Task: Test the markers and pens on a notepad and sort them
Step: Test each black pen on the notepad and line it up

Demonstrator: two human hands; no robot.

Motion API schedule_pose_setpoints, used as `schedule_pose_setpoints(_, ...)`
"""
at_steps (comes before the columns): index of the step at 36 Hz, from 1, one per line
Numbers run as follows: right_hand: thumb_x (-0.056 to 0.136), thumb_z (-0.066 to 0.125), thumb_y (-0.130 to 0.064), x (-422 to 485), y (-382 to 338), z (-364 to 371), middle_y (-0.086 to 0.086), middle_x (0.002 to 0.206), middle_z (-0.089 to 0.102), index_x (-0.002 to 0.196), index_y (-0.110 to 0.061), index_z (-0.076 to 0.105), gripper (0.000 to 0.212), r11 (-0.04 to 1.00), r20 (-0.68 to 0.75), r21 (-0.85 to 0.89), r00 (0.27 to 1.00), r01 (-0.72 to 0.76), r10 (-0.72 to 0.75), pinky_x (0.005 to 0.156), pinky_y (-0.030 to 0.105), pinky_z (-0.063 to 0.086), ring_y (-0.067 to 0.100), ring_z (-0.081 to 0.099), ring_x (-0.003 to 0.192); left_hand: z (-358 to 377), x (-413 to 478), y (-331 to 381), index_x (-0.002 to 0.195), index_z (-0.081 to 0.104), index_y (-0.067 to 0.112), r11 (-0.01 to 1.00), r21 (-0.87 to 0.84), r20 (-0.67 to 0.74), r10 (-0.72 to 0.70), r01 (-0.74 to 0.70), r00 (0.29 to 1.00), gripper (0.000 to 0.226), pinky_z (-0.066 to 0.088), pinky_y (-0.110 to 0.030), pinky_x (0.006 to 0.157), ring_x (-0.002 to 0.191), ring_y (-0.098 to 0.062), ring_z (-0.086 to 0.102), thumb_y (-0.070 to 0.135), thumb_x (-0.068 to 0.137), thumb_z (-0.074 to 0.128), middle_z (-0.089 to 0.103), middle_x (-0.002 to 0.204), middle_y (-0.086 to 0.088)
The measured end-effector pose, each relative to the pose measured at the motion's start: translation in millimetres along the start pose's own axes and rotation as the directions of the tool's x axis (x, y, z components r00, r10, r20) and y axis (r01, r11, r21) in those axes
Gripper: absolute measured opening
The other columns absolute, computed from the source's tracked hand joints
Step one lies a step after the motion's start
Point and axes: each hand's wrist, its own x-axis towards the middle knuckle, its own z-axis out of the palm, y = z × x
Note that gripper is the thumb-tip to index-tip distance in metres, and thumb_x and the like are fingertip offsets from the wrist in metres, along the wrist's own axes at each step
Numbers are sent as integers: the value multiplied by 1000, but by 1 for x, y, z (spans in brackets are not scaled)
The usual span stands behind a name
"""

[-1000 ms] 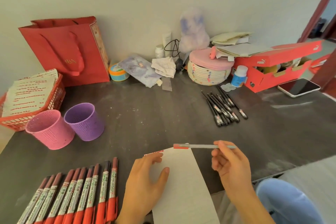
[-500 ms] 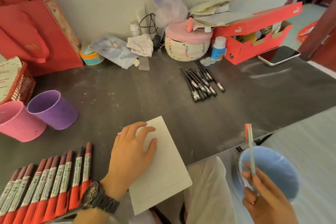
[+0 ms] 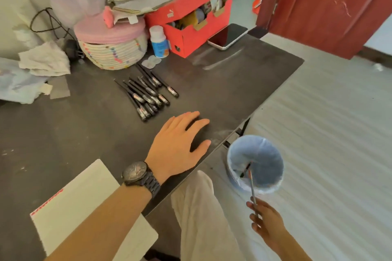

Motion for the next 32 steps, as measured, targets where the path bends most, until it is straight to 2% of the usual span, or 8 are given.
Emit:
schedule_pose_setpoints(13, 108, 38, -16, 115, -22, 18, 7, 95, 65, 119, -8, 49, 18, 956, -137, -273, 988, -111, 75, 49, 22, 37, 14, 50, 59, 12, 6, -7, 135, 58, 33, 984, -144, -96, -117, 102, 989, 45, 19, -18, 113, 139, -7, 36, 50, 95, 48, 47, 148, 13)
schedule_pose_setpoints(17, 107, 35, -17, 139, -35, 25, 4, 89, 63, 123, -9, 48, 22, 948, -182, -290, 980, -130, 79, 54, 25, 33, 14, 49, 60, 12, 6, -6, 135, 58, 32, 982, -155, -103, -128, 111, 986, 43, 20, -21, 112, 139, -7, 36, 46, 95, 51, 47, 148, 13)
schedule_pose_setpoints(20, 105, 31, -8, 154, -43, 30, 8, 104, 63, 130, -3, 50, 32, 943, -192, -309, 979, -125, 66, 54, 25, 34, 14, 50, 62, 12, 7, -5, 134, 59, 32, 983, -143, -104, -129, 114, 986, 43, 19, -21, 112, 138, -9, 37, 45, 94, 52, 47, 147, 12)
schedule_pose_setpoints(22, 106, 29, -9, 162, -45, 34, 8, 114, 61, 138, -3, 46, 37, 951, -178, -292, 983, -102, 51, 57, 26, 37, 17, 55, 70, 11, 7, -5, 134, 59, 31, 984, -136, -100, -127, 113, 987, 43, 19, -22, 113, 137, -10, 37, 45, 94, 53, 47, 147, 11)
schedule_pose_setpoints(24, 107, 31, -13, 170, -46, 38, 11, 129, 58, 143, -3, 43, 39, 955, -172, -285, 984, -88, 40, 72, 32, 48, 28, 62, 101, 11, 8, -6, 134, 58, 31, 985, -131, -100, -125, 112, 987, 42, 20, -23, 112, 136, -10, 38, 45, 94, 53, 47, 147, 11)
schedule_pose_setpoints(26, 103, 41, -19, 178, -41, 40, 21, 145, 50, 145, 2, 42, 47, 866, -240, -487, 971, -110, -12, 102, 45, 46, 39, 50, 130, 11, 9, -6, 133, 59, 31, 985, -131, -103, -127, 113, 987, 42, 21, -25, 111, 135, -11, 39, 45, 94, 53, 48, 146, 11)
schedule_pose_setpoints(28, 102, 44, -27, 181, -29, 39, 22, 156, 36, 152, -1, 33, 58, 649, -251, -742, 967, -169, -36, 119, 49, 28, 40, 32, 144, 11, 10, -6, 132, 59, 31, 985, -130, -106, -127, 113, 986, 41, 25, -29, 111, 134, -12, 41, 45, 94, 53, 48, 145, 10)
schedule_pose_setpoints(32, 101, 46, -29, 176, -10, 48, 11, 165, 22, 159, -12, 20, 66, 361, -158, -924, 985, -124, -65, 123, 49, 20, 36, 14, 152, 11, 10, -6, 132, 59, 31, 987, -120, -111, -116, 103, 987, 40, 26, -31, 111, 133, -12, 41, 45, 95, 53, 48, 145, 10)
